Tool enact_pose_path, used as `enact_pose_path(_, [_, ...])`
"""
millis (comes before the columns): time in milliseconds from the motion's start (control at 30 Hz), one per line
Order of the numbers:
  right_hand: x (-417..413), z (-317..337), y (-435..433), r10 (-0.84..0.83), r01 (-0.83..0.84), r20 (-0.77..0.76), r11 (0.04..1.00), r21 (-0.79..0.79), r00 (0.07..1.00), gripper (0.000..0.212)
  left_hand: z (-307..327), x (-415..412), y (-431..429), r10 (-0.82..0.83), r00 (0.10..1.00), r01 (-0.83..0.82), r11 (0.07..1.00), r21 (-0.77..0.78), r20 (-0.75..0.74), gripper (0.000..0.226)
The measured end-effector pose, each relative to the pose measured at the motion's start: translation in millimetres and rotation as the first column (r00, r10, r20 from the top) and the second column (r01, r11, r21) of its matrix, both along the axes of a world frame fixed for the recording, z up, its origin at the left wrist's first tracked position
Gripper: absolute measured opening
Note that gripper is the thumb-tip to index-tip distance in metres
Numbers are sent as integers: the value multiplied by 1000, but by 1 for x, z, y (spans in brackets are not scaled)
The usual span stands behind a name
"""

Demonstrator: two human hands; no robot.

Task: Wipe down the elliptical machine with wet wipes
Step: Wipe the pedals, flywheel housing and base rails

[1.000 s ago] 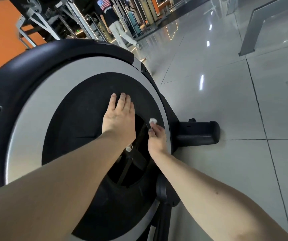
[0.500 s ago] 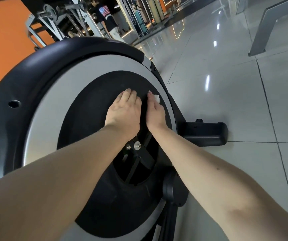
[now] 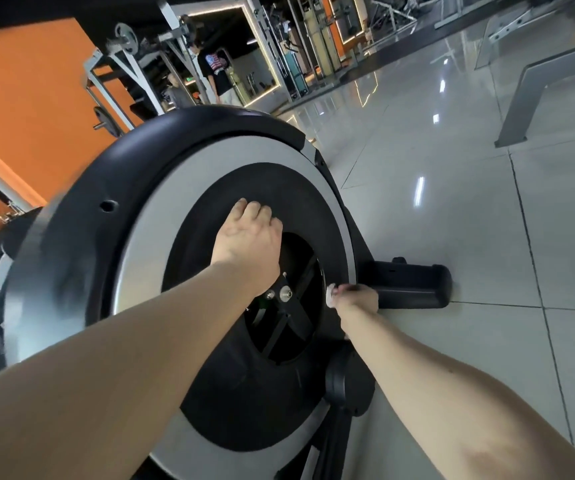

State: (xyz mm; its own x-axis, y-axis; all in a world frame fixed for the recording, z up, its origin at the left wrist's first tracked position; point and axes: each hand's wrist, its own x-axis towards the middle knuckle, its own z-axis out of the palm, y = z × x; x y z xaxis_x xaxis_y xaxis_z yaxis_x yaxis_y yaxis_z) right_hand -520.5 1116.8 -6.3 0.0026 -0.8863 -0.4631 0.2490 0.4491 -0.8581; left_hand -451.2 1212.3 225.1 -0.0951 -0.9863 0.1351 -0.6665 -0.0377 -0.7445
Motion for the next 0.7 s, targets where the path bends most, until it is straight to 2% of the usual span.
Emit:
enact_pose_path(33, [0, 11, 0, -76, 77, 56, 997, -8, 996, 23, 0, 2, 8, -9, 1000, 9, 1000, -3, -29, 52])
enact_pose_path(100, [-4, 39, 8, -204, 208, 196, 978, -1, 959, 26, -2, 4, 29, -34, 995, 33, 999, -5, -93, 50])
enact_pose_path(200, [-13, 82, 37, -104, 141, 318, 985, -95, 942, 26, -16, 11, 65, -85, 981, 85, 996, -4, -174, 48])
enact_pose_path(267, [-19, 100, 64, -64, 112, 411, 989, -93, 909, 28, -29, 14, 91, -146, 950, 145, 989, -24, -275, 46])
enact_pose_path(367, [-25, 113, 107, 44, 3, 395, 993, -119, 917, 30, -50, 13, 136, -224, 857, 213, 974, -77, -464, 47])
enact_pose_path(433, [-27, 109, 132, 115, -86, 368, 992, -96, 923, 30, -66, 9, 169, -181, 791, 180, 982, -60, -585, 49])
enact_pose_path(500, [-26, 98, 158, 190, -182, 324, 982, -55, 927, 29, -82, 9, 201, -39, 690, 59, 998, 3, -723, 48])
enact_pose_path(600, [-20, 77, 200, 281, -294, 237, 956, 21, 930, 36, -106, 21, 244, 155, 481, -112, 987, 115, -863, 49])
enact_pose_path(667, [-15, 59, 229, 379, -398, 205, 916, 59, 903, 43, -122, 32, 268, 289, 291, -186, 952, 242, -912, 49])
enact_pose_path(700, [-13, 49, 243, 436, -454, 189, 888, 67, 880, 44, -130, 37, 280, 352, 151, -184, 928, 323, -924, 47])
